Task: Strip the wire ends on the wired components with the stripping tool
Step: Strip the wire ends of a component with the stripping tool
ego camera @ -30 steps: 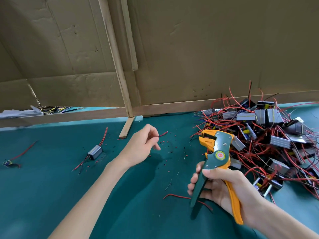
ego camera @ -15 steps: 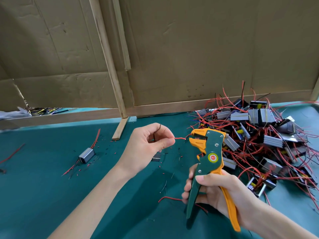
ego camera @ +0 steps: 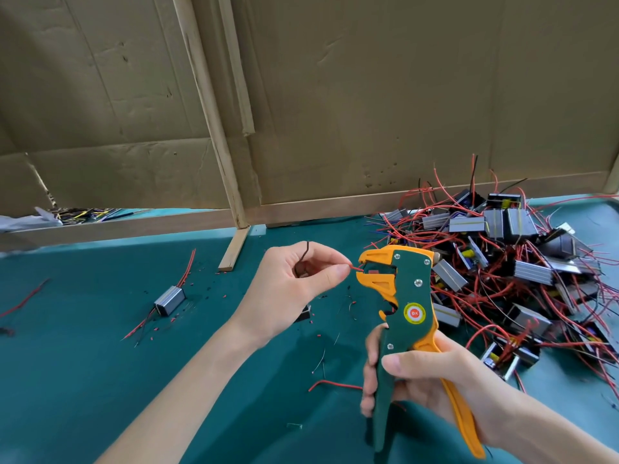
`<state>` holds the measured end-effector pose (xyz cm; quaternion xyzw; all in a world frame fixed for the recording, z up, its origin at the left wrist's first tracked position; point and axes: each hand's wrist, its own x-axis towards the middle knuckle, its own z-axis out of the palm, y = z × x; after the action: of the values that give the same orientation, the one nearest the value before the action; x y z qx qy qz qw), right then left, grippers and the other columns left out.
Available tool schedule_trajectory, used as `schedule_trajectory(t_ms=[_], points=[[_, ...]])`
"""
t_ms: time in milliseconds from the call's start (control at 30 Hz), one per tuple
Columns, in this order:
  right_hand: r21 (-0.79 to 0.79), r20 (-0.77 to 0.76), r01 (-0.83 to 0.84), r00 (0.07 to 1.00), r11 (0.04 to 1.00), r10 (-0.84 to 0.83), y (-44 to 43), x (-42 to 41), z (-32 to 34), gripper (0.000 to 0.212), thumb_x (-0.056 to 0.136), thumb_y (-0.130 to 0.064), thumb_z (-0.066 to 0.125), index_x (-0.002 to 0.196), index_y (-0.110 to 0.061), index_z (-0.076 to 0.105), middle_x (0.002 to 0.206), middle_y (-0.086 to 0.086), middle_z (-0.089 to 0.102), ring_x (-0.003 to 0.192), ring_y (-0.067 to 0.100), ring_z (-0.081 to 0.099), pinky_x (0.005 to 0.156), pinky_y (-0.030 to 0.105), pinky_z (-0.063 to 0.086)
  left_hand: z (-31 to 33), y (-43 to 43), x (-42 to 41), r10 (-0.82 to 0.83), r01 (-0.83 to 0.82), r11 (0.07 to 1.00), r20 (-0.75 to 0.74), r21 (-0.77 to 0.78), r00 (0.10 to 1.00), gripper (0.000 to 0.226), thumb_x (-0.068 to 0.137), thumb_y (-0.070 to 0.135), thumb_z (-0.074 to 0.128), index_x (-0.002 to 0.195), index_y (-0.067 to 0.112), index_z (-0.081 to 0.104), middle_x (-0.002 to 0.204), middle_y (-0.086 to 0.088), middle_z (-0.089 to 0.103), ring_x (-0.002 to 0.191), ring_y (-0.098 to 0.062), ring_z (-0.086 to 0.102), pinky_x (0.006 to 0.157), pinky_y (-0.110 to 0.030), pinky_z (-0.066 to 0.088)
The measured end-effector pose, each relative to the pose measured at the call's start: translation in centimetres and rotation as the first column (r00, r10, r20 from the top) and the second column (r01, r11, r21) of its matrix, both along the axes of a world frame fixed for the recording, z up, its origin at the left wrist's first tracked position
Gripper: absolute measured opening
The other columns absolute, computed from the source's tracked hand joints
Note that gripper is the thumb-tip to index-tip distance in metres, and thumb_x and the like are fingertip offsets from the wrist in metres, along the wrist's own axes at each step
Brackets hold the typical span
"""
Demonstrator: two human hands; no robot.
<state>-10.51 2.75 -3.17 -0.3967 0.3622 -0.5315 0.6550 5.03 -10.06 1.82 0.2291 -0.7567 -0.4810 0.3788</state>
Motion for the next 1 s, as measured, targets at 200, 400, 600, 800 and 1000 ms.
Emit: schedule_trajectory(t_ms=[200, 400, 600, 800, 1000], points=[[0.015, -0.027, 0.015, 1.000, 1.000, -0.015, 0.1, 0.1, 0.0, 0.022, 0.067, -0.015, 0.075, 0.078, 0.000, 0.062, 0.072, 0.028, 0.059, 0.065, 0.040, 0.062, 0.067, 0.048, 0.054, -0.1, 0.1, 0.0, -0.032, 0.032, 0.999, 0.055, 0.002, 0.998, 0.015, 0.083, 0.010, 0.071, 0.079, 0.024, 0.073, 0.076, 0.004, 0.071, 0.071, -0.007, 0.059, 0.069, -0.019, 0.048], [0.053, -0.088, 0.099, 0.992, 0.994, -0.094, 0.5, 0.4, 0.0, 0.025, 0.062, -0.024, 0.080, 0.064, -0.008, 0.061, 0.055, 0.022, 0.054, 0.046, 0.032, 0.055, 0.052, 0.038, 0.051, -0.5, 0.1, 0.0, -0.057, 0.057, 0.998, 0.059, -0.001, 0.997, 0.007, 0.084, 0.014, 0.070, 0.083, 0.021, 0.070, 0.071, 0.010, 0.065, 0.067, -0.003, 0.055, 0.063, -0.013, 0.044], [0.072, -0.159, 0.321, 0.938, 0.944, -0.307, -0.1, -0.4, -1.1, 0.042, 0.057, -0.035, 0.079, 0.053, -0.007, 0.048, 0.047, 0.017, 0.043, 0.036, 0.026, 0.042, 0.041, 0.030, 0.040, -2.4, -0.2, -0.6, -0.160, 0.152, 0.984, 0.075, 0.096, 0.984, 0.010, 0.095, 0.021, 0.046, 0.092, 0.013, 0.052, 0.102, 0.005, 0.068, 0.083, -0.008, 0.062, 0.080, -0.028, 0.052], [0.011, -0.027, 0.139, 0.990, 0.990, -0.139, -1.1, -1.1, -0.7, 0.036, 0.055, -0.024, 0.089, 0.079, -0.007, 0.068, 0.077, 0.026, 0.062, 0.072, 0.042, 0.064, 0.070, 0.046, 0.056, -4.0, -0.3, -0.8, 0.044, -0.027, 0.995, 0.184, -0.098, 0.982, 0.031, 0.095, 0.036, 0.034, 0.098, 0.031, 0.065, 0.105, 0.005, 0.042, 0.104, -0.009, 0.045, 0.101, -0.018, 0.034], [0.024, -0.051, 0.117, 0.992, 0.993, -0.116, -0.7, -0.2, -0.6, 0.021, 0.059, -0.015, 0.077, 0.075, -0.003, 0.068, 0.075, 0.032, 0.061, 0.068, 0.044, 0.064, 0.063, 0.043, 0.056, -3.6, -0.7, -0.6, 0.118, -0.039, 0.968, 0.311, -0.247, 0.943, 0.032, 0.098, 0.032, 0.040, 0.116, 0.025, 0.066, 0.083, 0.013, 0.049, 0.082, 0.006, 0.048, 0.078, -0.006, 0.033]])
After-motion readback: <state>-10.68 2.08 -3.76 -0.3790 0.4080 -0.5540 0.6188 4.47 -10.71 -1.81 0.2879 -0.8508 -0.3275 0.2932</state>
